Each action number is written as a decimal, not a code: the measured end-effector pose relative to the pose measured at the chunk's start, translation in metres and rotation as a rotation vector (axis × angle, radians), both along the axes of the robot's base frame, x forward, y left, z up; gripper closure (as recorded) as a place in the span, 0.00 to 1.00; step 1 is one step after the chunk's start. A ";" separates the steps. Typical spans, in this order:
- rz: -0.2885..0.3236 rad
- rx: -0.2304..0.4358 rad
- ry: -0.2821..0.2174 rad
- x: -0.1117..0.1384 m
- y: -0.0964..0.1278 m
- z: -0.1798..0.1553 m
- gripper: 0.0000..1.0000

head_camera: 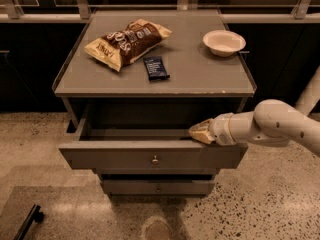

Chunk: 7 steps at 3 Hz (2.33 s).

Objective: Open top drawer

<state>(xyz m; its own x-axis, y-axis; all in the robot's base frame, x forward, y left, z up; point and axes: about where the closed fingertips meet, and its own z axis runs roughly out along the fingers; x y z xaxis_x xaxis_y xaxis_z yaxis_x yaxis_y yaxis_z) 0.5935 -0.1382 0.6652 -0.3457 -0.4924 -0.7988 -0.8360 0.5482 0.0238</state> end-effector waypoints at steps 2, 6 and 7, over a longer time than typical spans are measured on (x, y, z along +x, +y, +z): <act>0.025 0.007 0.045 -0.010 0.007 -0.014 1.00; 0.006 0.021 0.073 -0.039 0.009 -0.017 1.00; 0.006 0.021 0.073 -0.038 0.009 -0.015 1.00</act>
Offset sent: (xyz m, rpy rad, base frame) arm -0.0644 0.0091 -0.0669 0.0405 0.1669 0.0453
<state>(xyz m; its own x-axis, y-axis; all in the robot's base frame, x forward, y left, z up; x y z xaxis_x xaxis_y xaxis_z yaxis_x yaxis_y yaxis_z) 0.5555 -0.1291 0.6503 -0.4007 -0.4783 -0.7815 -0.8347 0.5422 0.0962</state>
